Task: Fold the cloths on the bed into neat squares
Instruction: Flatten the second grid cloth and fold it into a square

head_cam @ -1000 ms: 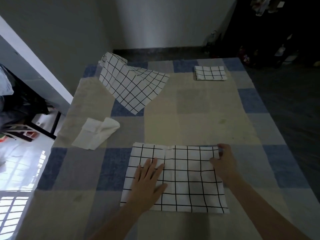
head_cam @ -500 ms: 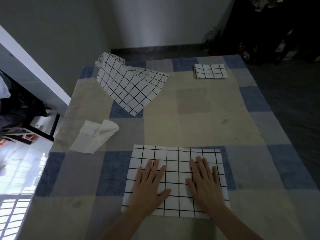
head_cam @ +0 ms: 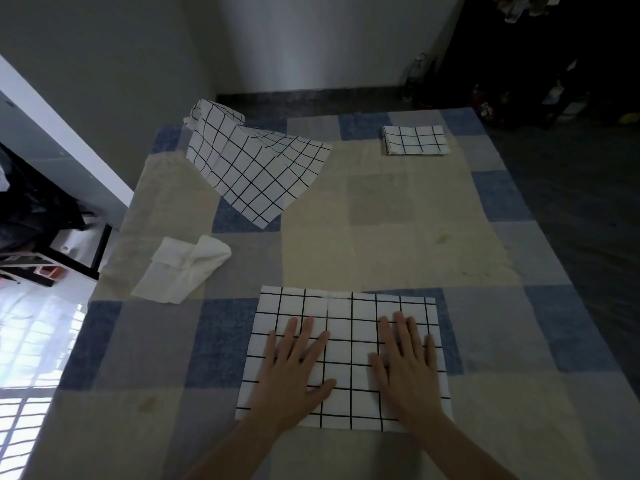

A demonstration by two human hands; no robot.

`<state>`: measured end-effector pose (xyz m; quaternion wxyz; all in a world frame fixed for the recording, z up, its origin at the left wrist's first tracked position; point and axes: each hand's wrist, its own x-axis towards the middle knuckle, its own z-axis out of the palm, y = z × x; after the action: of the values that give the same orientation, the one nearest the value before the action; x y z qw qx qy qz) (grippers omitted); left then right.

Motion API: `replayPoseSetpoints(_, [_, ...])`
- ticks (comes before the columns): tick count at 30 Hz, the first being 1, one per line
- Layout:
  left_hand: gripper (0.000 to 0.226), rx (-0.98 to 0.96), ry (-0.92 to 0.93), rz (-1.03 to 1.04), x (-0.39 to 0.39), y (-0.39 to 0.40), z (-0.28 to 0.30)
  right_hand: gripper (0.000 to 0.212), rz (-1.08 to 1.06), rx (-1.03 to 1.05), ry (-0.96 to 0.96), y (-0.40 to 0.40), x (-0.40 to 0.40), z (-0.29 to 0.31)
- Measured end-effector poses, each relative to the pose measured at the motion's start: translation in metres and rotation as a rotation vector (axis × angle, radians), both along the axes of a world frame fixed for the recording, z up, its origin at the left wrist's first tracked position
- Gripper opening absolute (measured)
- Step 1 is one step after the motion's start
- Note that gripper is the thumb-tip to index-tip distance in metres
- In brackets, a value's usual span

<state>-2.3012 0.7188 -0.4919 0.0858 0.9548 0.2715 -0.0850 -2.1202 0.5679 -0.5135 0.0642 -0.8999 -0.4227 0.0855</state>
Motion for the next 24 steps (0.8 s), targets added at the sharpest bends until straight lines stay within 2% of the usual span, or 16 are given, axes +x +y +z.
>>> replayPoseSetpoints(24, [0.067,0.007,0.012,-0.026,-0.004,0.003,0.002,0.067,-0.008,0.007,-0.006,-0.002,-0.005,0.002])
